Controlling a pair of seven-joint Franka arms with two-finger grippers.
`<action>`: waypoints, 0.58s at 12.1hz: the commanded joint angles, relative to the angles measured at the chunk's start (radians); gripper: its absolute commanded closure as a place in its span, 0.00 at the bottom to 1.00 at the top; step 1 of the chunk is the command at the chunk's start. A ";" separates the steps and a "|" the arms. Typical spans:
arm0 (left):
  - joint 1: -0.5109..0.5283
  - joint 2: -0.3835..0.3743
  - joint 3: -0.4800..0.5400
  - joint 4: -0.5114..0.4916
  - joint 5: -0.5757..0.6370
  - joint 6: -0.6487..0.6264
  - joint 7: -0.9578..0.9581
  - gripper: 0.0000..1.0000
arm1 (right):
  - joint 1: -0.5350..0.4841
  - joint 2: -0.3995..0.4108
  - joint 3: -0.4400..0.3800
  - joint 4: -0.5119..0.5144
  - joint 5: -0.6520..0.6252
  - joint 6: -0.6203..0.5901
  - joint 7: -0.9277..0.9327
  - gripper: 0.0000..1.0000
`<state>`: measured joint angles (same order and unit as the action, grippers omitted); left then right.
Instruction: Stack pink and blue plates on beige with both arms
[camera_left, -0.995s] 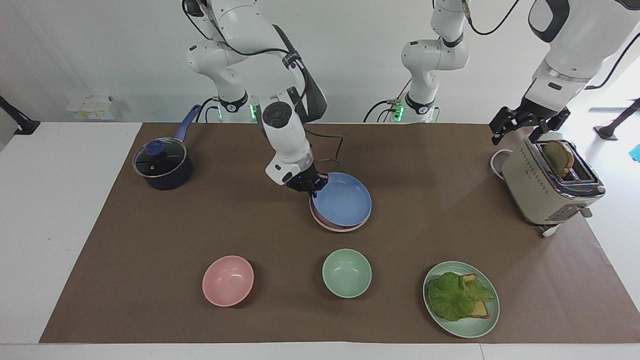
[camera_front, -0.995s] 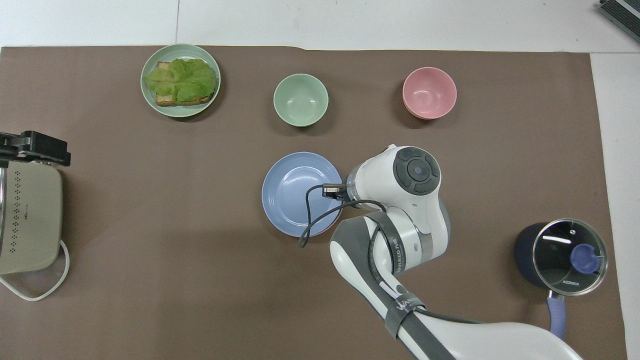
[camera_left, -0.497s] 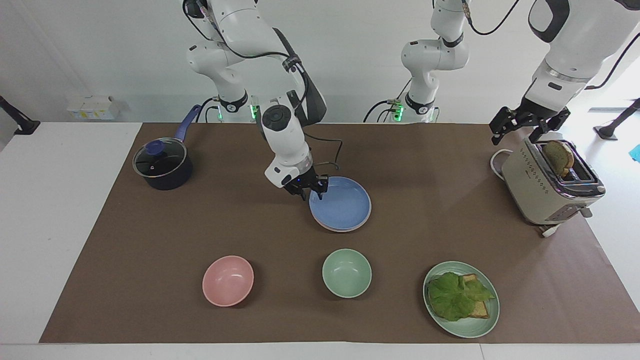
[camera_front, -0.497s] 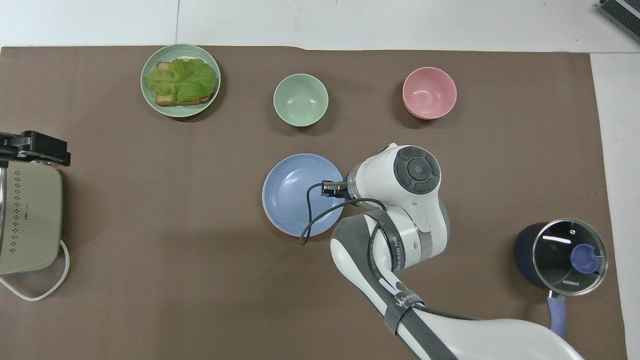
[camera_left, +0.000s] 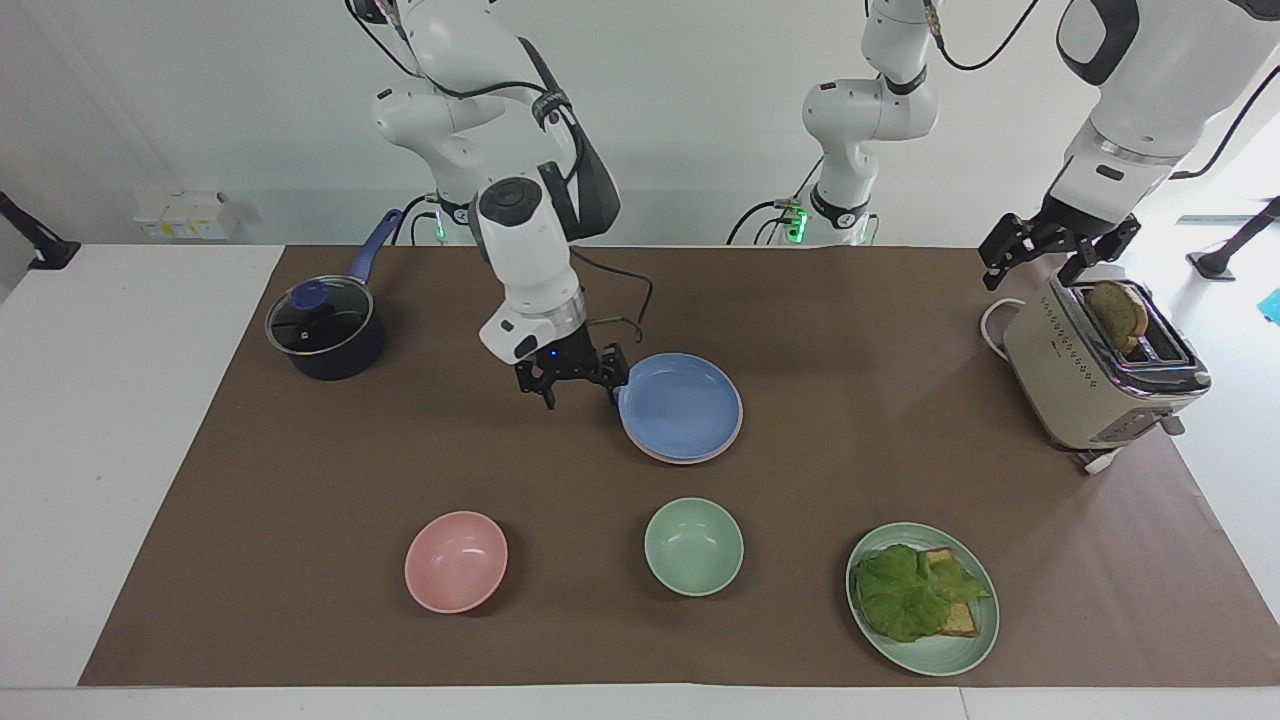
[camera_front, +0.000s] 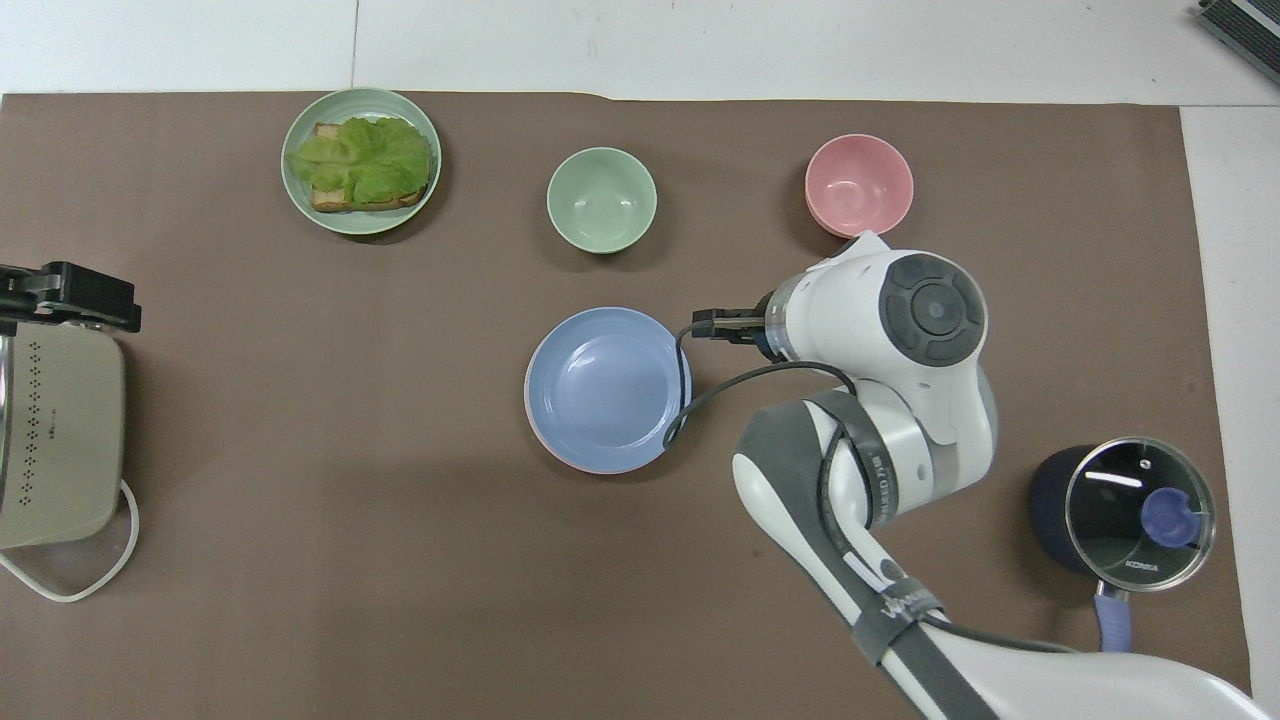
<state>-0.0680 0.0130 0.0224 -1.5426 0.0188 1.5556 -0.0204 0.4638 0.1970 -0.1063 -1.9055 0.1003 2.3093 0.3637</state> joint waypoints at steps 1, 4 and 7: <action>0.007 -0.008 -0.006 0.003 0.006 -0.014 0.005 0.00 | -0.069 -0.053 0.008 0.057 -0.051 -0.141 -0.028 0.00; 0.007 -0.008 -0.006 0.003 0.006 -0.014 0.005 0.00 | -0.120 -0.082 0.005 0.137 -0.054 -0.327 -0.028 0.00; 0.007 -0.008 -0.006 0.003 0.006 -0.014 0.005 0.00 | -0.180 -0.142 0.007 0.137 -0.062 -0.418 -0.043 0.00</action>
<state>-0.0680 0.0130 0.0224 -1.5426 0.0188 1.5556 -0.0204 0.3252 0.0902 -0.1090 -1.7680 0.0585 1.9406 0.3504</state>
